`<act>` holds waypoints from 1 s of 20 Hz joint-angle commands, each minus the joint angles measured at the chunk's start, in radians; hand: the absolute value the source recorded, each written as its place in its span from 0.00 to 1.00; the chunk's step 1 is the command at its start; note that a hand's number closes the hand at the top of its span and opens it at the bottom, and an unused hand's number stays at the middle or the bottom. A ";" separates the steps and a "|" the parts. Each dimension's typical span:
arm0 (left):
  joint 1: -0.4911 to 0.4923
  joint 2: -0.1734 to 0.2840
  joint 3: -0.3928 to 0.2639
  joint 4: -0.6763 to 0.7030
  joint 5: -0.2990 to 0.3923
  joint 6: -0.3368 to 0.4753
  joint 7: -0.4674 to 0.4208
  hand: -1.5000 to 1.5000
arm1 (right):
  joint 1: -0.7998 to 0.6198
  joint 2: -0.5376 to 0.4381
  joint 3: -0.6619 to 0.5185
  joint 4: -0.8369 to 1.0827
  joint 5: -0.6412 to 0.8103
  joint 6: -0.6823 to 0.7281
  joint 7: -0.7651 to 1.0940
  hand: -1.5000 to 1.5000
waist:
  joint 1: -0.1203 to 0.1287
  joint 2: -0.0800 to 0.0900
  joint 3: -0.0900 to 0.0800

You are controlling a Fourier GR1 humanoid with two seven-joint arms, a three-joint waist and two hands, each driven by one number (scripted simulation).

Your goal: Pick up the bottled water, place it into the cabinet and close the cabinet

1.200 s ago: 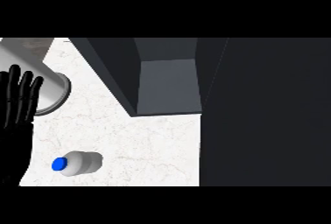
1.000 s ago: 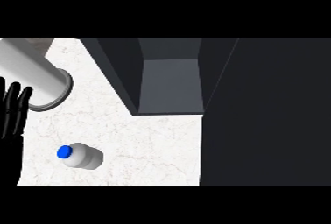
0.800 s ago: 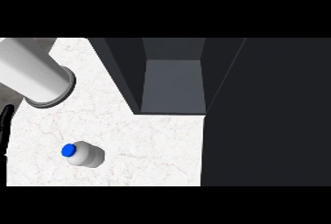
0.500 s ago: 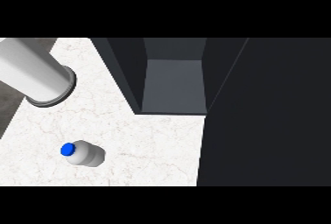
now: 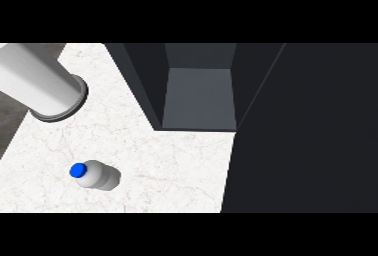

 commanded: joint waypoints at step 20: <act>0.142 -0.017 0.057 -0.124 0.157 -0.083 0.001 0.00 | 0.028 -0.033 0.206 -0.126 0.170 -0.156 0.074 0.00 | -0.016 -0.002 0.000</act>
